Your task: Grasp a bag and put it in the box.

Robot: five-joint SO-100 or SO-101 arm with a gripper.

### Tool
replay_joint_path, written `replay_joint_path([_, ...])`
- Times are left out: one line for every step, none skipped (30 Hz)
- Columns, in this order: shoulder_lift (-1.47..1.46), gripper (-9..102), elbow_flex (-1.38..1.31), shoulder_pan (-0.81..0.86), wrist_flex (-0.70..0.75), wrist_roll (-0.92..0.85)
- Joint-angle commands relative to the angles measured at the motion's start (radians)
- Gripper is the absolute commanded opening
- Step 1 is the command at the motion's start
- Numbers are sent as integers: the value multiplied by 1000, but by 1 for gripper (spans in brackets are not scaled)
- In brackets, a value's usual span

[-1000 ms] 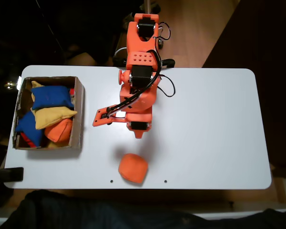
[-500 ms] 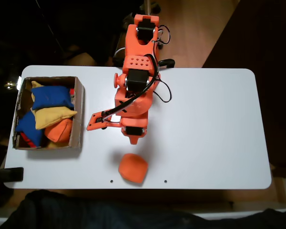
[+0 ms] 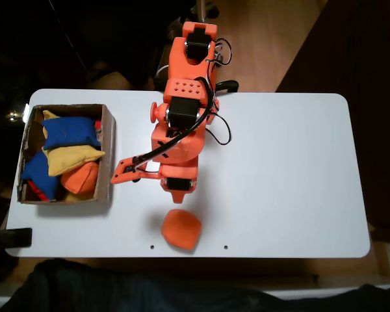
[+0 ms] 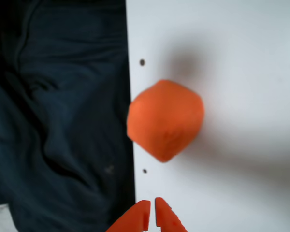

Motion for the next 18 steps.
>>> replay_joint_path([-3,0,-54,8,-18,-20])
replay_joint_path([-6,0,-57,9,-21,-26])
replay_joint_path([-12,0,-60,11,-28,-32])
replay_joint_path([-15,0,-63,12,-34,-34])
replay_joint_path([-21,0,-67,17,-40,-35])
replay_joint_path([-28,0,-72,20,-44,-35])
replay_joint_path([-35,0,-78,23,-48,-37])
replay_joint_path([-44,0,-86,26,-49,-37])
replay_joint_path([-52,0,-94,29,-51,-37])
replay_joint_path([-61,0,-101,34,-51,-38])
replay_joint_path([-69,0,-110,37,-51,-40])
replay_joint_path([-77,0,-117,40,-52,-41])
replay_joint_path([-83,0,-123,43,-52,-46])
replay_joint_path([-89,0,-126,44,-54,-51])
replay_joint_path([-94,0,-127,46,-54,-52])
replay_joint_path([-97,0,-129,46,-55,-55])
replay_joint_path([-98,0,-130,46,-58,-60])
replay_joint_path([-101,0,-130,48,-60,-61])
